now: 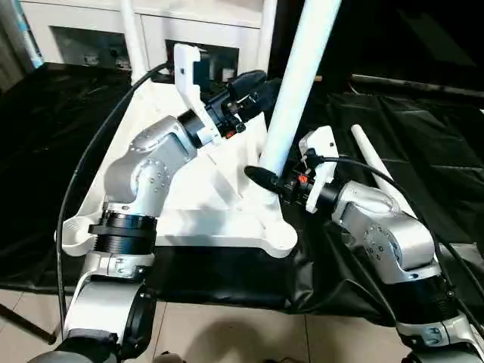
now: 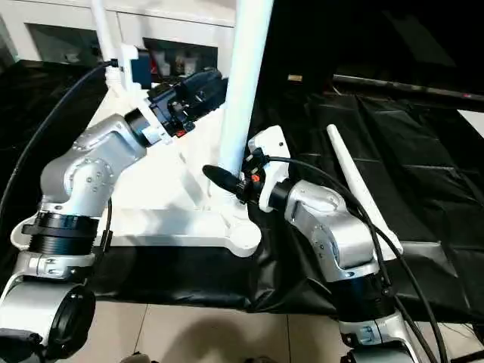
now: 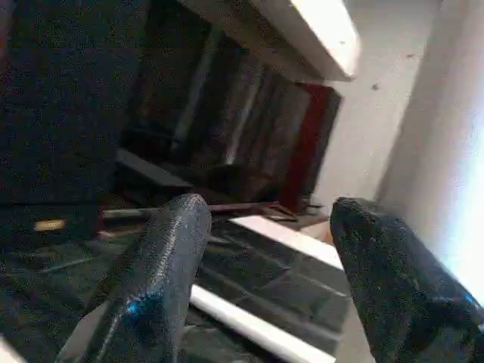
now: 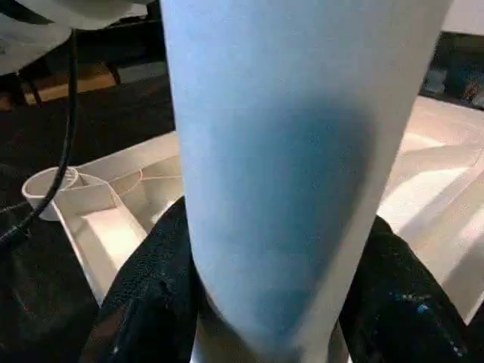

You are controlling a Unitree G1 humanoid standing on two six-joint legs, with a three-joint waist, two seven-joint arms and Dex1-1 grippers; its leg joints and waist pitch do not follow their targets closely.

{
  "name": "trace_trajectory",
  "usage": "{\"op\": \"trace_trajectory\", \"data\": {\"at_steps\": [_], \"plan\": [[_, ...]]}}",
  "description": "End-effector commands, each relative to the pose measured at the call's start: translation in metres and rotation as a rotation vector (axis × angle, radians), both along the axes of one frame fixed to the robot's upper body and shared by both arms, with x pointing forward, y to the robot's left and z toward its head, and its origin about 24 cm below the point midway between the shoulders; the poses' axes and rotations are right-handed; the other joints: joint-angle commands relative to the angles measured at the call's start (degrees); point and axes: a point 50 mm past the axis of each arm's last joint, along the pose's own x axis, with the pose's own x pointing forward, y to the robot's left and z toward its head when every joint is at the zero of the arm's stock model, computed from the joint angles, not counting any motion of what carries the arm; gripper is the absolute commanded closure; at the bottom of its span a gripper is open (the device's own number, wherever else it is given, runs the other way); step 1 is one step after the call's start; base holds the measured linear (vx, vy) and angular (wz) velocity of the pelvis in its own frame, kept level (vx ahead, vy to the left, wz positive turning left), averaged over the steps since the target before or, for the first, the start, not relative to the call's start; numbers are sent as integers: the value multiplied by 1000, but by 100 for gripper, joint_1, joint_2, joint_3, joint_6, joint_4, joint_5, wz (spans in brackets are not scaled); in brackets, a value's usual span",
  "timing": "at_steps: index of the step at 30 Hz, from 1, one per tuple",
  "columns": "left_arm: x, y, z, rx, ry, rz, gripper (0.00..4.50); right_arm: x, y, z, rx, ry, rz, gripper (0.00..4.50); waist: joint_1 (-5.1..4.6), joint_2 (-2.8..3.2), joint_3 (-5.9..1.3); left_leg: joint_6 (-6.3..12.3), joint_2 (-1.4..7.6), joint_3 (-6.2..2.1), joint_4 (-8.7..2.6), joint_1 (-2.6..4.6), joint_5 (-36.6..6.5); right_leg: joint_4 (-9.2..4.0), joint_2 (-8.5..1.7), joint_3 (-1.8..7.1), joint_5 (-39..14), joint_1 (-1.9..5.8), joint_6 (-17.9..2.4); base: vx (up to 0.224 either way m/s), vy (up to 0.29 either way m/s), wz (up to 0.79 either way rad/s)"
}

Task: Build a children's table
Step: Pick table leg, then insert table leg to table base

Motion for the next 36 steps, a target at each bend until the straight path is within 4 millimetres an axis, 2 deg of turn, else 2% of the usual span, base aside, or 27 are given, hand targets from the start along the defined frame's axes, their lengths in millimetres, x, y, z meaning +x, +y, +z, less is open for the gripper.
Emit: {"op": "trace_trajectory", "data": {"at_steps": [1,2,3,4,5,8,9,10,11,13,14,15,16,17,18,20,21,24,25,26,27,29,32,36], "plan": [[8,11,-4,49,-7,94,143,8,-9,4,-9,-44,-97,256,-6,10,-442,11,-104,107,-373,-27,-849,-416,-117,156,-1704,415,-532,0,0,0],[8,11,-4,49,-7,94,143,8,-9,4,-9,-44,-97,256,-6,15,-444,-9,-104,106,-373,-24,-848,-413,-124,157,-1729,411,-513,0,0,0],[8,19,-6,107,-65,116,143,14,-15,6,4,-79,-169,256,-5,15,-449,-23,-108,100,-379,-27,-822,-419,-126,153,-1749,416,-476,0,0,0],[8,22,-8,125,-75,107,143,15,-17,6,0,-91,-183,256,-19,-3,-447,-26,-108,103,-384,-36,-820,-429,-129,154,-1785,415,-441,0,0,0],[6,25,-11,145,-80,84,143,17,-20,6,-5,-99,-188,256,-19,18,-460,-65,-101,100,-381,-19,-786,-394,-130,158,-1707,413,-465,0,0,0],[-5,29,-30,320,-112,-60,143,17,-27,3,25,-38,-179,256,-31,44,-459,-6,-77,100,-396,-2,-698,-330,-114,176,-1269,412,-652,0,0,0],[-15,29,-44,430,-105,-181,143,17,-31,1,47,-2,-176,256,-15,45,-467,49,-76,98,-392,22,-614,-308,-125,184,-1065,413,-758,0,0,0],[-24,27,-55,500,-82,-280,143,16,-32,0,52,16,-164,256,-22,55,-465,59,-61,102,-402,14,-601,-284,-129,191,-989,418,-805,0,0,0],[-24,27,-55,500,-82,-280,143,16,-32,0,52,16,-164,257,-29,60,-457,65,-61,112,-403,23,-600,-276,-119,195,-913,408,-862,0,0,0],[-37,24,-78,612,-34,-434,143,11,-33,-6,29,34,-118,257,-3,74,-482,70,-62,131,-373,54,-519,-246,-133,205,-592,400,-1039,0,0,0],[-37,24,-78,612,-34,-434,143,11,-33,-6,29,34,-118,257,-9,70,-462,97,-63,127,-394,33,-564,-245,-120,196,-582,409,-1078,0,0,0],[-42,22,-90,659,-4,-491,143,9,-33,-10,11,46,-97,257,-7,121,-452,46,-61,124,-400,31,-699,-253,-138,202,-708,418,-1072,0,0,0],[-45,21,-99,706,11,-523,161,8,-33,-13,-6,52,-86,257,-13,98,-450,33,-60,126,-404,35,-751,-280,-142,200,-786,422,-1052,0,0,0],[-45,21,-107,754,26,-530,171,7,-33,-16,-26,59,-78,257,-13,134,-430,-8,-58,119,-420,32,-881,-301,-142,200,-1007,423,-989,0,0,0],[-44,22,-113,790,31,-525,171,6,-32,-18,-35,63,-75,257,-20,101,-424,-36,-69,123,-417,31,-1016,-354,-145,203,-1288,422,-880,0,0,0],[-42,22,-119,828,36,-511,181,4,-30,-18,-38,67,-71,257,-15,91,-430,-83,-75,118,-417,21,-1052,-377,-158,207,-1532,425,-750,0,0,0],[-41,22,-121,841,38,-514,181,3,-30,-18,-37,68,-70,257,-23,115,-421,-111,-75,111,-426,22,-1115,-405,-157,202,-1684,420,-693,0,0,0],[-42,24,-126,884,59,-525,220,0,-28,-20,-49,69,-62,257,-30,104,-418,-134,-68,97,-431,25,-1251,-429,-165,190,-1997,400,-632,0,0,0],[-42,26,-128,913,63,-531,220,0,-27,-20,-50,70,-58,257,-25,148,-417,-144,-67,92,-430,38,-1291,-432,-168,190,-2037,388,-638,0,0,0],[-42,27,-129,935,66,-534,231,-1,-26,-20,-51,70,-55,257,-36,125,-413,-135,-64,91,-432,41,-1342,-441,-158,186,-2079,380,-628,0,0,0],[-43,28,-131,948,72,-535,231,-2,-26,-21,-52,70,-52,257,-33,141,-410,-129,-67,88,-434,41,-1363,-442,-156,188,-2103,381,-616,0,0,0],[-42,30,-133,973,71,-533,266,-2,-26,-21,-57,69,-49,257,-31,137,-418,-130,-64,86,-436,48,-1343,-425,-152,190,-1988,380,-652,0,0,0],[-41,32,-135,985,70,-519,270,-3,-25,-22,-62,67,-45,257,-29,143,-432,-126,-62,86,-433,50,-1302,-404,-145,191,-1750,386,-741,0,0,0],[-38,34,-132,976,64,-499,312,-3,-25,-21,-62,66,-43,257,-24,142,-432,-123,-63,90,-433,50,-1304,-385,-147,194,-1610,392,-842,0,0,0]]}}
